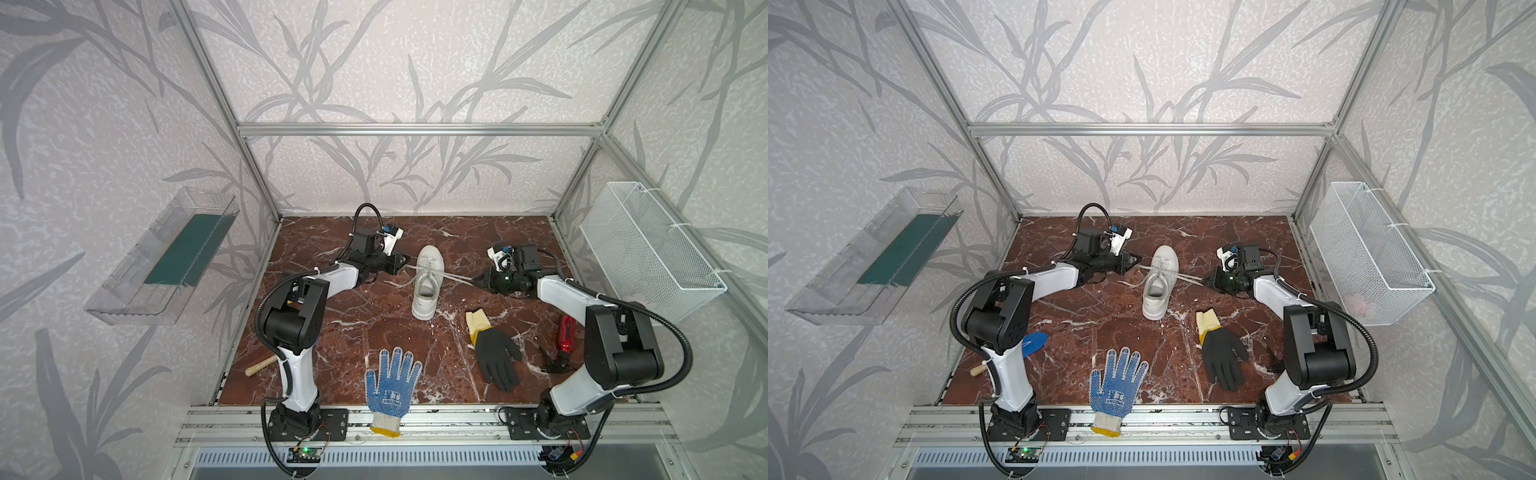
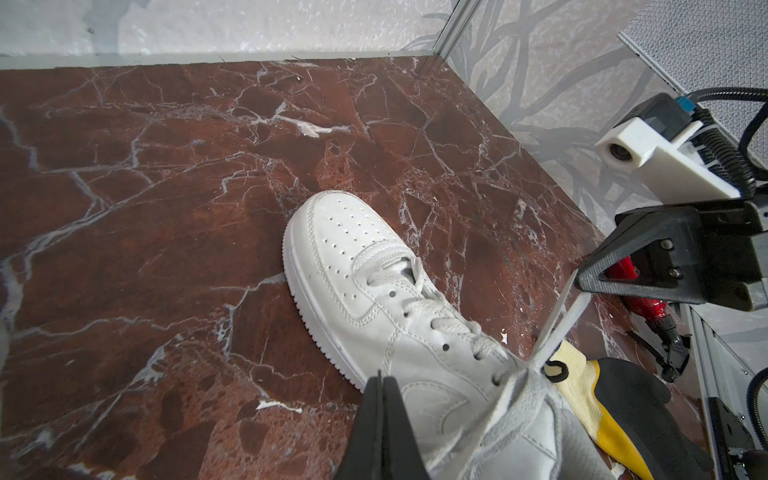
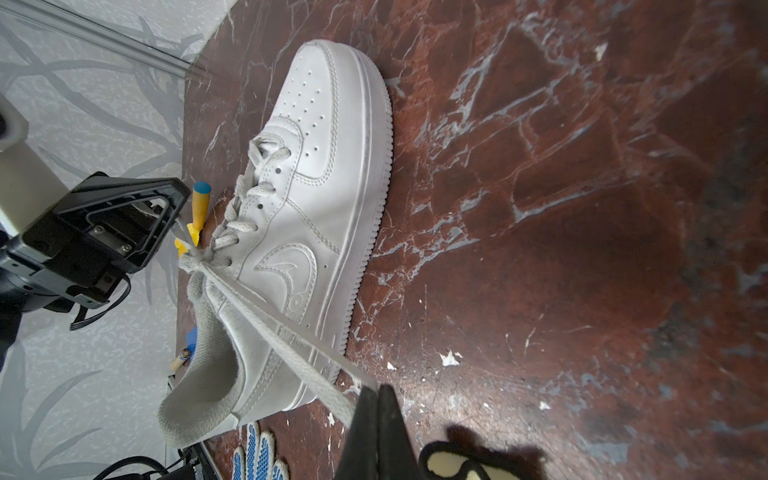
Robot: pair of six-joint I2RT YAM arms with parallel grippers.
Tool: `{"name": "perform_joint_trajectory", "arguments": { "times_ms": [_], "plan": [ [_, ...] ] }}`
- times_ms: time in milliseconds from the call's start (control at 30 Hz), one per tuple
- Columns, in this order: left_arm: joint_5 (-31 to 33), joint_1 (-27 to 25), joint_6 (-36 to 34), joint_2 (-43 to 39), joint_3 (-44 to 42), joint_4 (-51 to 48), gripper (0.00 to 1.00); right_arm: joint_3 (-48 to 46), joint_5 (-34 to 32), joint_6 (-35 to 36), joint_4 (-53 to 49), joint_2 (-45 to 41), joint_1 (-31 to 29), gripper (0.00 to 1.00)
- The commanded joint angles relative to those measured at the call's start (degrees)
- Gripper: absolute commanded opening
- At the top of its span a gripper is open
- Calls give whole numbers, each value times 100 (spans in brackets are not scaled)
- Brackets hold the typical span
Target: Tie the shoes
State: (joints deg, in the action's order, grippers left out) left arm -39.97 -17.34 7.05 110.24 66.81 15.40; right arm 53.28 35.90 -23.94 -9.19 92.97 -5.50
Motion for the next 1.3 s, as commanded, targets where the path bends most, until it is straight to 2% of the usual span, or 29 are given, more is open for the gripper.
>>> {"name": "perform_joint_trajectory", "arguments": {
  "times_ms": [0,367,433,533,600,633,700,767,967,1100,1267],
  "plan": [
    [615,337,-162,-267,-102,-19,0,-160,-558,-40,-370,94,294,0],
    [688,354,-169,-264,-142,-15,0,-138,-547,-58,-399,316,328,0],
    [601,345,-106,-228,-125,21,0,-92,-296,-50,-283,384,323,0],
    [148,290,5,-140,78,-128,0,109,533,51,3,606,289,1],
    [48,179,67,-139,237,-341,25,232,1082,70,270,687,266,27],
    [36,132,100,-169,233,-342,36,326,1147,49,230,692,268,37],
    [21,99,193,-260,99,-105,52,479,1212,118,85,669,268,47],
    [88,100,300,-366,-74,134,62,633,1049,224,-222,633,268,56],
    [438,108,319,-792,-620,62,72,697,817,357,-544,534,365,60],
    [579,46,209,-1148,-1028,-179,72,852,814,442,-704,532,365,60],
    [841,-316,-39,-1443,-1328,-723,70,1003,863,457,-711,564,365,60]
  ]
}}
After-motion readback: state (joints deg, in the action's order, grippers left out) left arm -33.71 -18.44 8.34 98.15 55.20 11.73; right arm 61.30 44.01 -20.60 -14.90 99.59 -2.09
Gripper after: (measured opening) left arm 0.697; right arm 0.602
